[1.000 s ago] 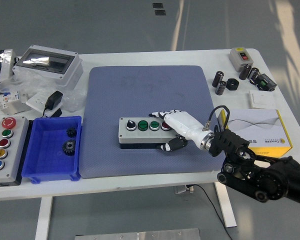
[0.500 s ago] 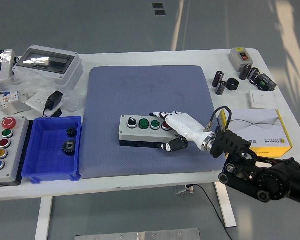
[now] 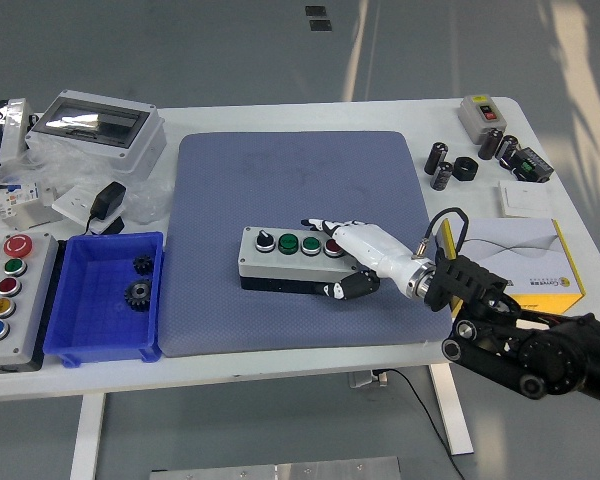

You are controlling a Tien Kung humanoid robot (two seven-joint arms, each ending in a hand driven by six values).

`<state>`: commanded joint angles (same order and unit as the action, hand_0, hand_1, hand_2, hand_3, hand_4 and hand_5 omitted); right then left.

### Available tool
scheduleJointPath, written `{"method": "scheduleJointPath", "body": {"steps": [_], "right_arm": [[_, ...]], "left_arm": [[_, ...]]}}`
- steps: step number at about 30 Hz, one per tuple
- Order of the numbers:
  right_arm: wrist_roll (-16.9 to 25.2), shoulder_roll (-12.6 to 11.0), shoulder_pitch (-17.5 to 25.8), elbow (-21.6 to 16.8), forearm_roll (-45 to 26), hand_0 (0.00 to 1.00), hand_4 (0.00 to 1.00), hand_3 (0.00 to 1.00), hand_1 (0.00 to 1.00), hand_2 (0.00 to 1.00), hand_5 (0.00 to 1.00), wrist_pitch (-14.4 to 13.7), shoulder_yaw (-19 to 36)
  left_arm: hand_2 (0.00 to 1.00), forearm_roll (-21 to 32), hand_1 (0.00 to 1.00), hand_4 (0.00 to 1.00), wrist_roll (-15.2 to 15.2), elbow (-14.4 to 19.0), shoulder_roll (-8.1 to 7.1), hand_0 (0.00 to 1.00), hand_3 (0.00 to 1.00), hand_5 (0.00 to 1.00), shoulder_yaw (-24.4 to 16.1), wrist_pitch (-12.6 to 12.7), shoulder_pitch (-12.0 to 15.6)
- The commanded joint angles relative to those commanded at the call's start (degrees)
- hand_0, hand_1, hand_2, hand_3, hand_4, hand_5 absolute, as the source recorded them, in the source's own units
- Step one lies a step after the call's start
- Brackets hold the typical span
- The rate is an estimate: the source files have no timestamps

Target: Pick up the button,place it on the desk,press the button,press the button

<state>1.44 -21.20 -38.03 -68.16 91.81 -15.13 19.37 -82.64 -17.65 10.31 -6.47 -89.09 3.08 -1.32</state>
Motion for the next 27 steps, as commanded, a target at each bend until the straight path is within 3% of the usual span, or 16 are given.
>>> {"method": "scheduleJointPath", "body": {"steps": [6, 7, 27], "right_arm": [[0.55, -0.64, -0.11, -0.64, -1.86, 0.904, 0.535, 0.998, 0.874, 0.947, 0.062, 1.46, 0.81], [0.61, -0.72, -0.14, -0.69, -2.12, 0.932, 0.578, 0.998, 0.922, 0.998, 0.052, 1.61, 0.87], [0.3, -1.65, -0.21, -1.12, -4.39, 0.969, 0.612, 0.998, 0.942, 0.998, 0.048, 3.1, 1.33]], "left_arm": [[0.544, 0.03, 0.596, 0.616, -0.03, 0.0, -0.04, 0.635, 0.591, 0.215, 0.05, -0.01, -0.03], [0.544, 0.03, 0.596, 0.614, -0.02, 0.0, -0.05, 0.635, 0.591, 0.212, 0.06, -0.01, -0.05], [0.544, -0.15, 0.597, 0.612, -0.08, 0.0, 0.0, 0.634, 0.588, 0.213, 0.1, -0.09, -0.04]]}}
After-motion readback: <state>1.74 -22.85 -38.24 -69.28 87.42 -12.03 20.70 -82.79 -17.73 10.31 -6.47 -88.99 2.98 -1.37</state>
